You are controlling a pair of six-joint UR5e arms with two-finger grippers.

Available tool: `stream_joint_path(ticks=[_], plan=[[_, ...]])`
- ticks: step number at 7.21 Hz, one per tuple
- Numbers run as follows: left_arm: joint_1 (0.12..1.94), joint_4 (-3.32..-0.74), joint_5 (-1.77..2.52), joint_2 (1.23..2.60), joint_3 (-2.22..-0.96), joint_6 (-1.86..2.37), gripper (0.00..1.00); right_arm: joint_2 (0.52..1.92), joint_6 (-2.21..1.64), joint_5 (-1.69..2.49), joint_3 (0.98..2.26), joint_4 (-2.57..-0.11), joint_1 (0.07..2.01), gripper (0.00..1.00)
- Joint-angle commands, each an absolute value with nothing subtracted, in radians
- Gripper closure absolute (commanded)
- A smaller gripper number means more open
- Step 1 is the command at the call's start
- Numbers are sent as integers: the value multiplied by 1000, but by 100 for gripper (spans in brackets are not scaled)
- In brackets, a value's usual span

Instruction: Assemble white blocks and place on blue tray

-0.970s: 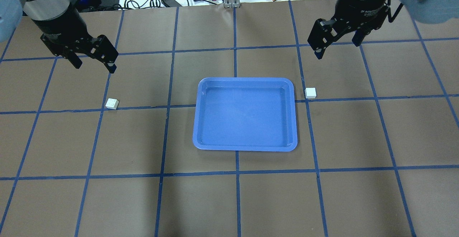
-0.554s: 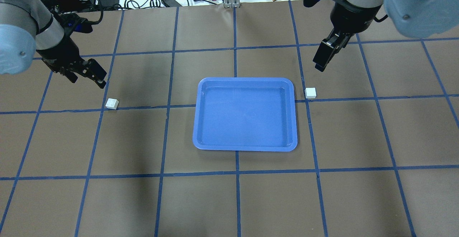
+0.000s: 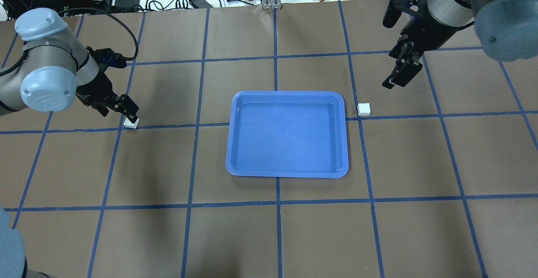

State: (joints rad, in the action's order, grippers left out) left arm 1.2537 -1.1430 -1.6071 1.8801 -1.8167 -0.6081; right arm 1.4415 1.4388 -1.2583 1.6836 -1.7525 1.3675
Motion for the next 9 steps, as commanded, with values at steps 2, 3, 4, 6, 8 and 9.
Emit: stream_joint_path(ticks=[2, 3, 4, 6, 8, 9], plan=[[1253, -1053, -1614, 1974, -1807, -603, 2, 1286, 1904, -1021, 1715, -1762, 1211, 0], [1252, -1039, -1626, 1995, -1807, -603, 8, 1226, 1934, -970, 1717, -1772, 1191, 0], [1247, -1031, -1649, 2012, -1806, -601, 11, 1180, 1995, -913, 1718, -1790, 1186, 0], [1247, -1008, -1649, 2035, -1806, -595, 11, 1115, 2016, -862, 1741, -1792, 1186, 0], [1247, -997, -1646, 2054, -1783, -560, 22, 1106, 2007, -839, 1846, -1939, 1186, 0], [1247, -997, -1647, 2060, -1781, -563, 31, 1077, 2008, -838, 1859, -1975, 1186, 0]])
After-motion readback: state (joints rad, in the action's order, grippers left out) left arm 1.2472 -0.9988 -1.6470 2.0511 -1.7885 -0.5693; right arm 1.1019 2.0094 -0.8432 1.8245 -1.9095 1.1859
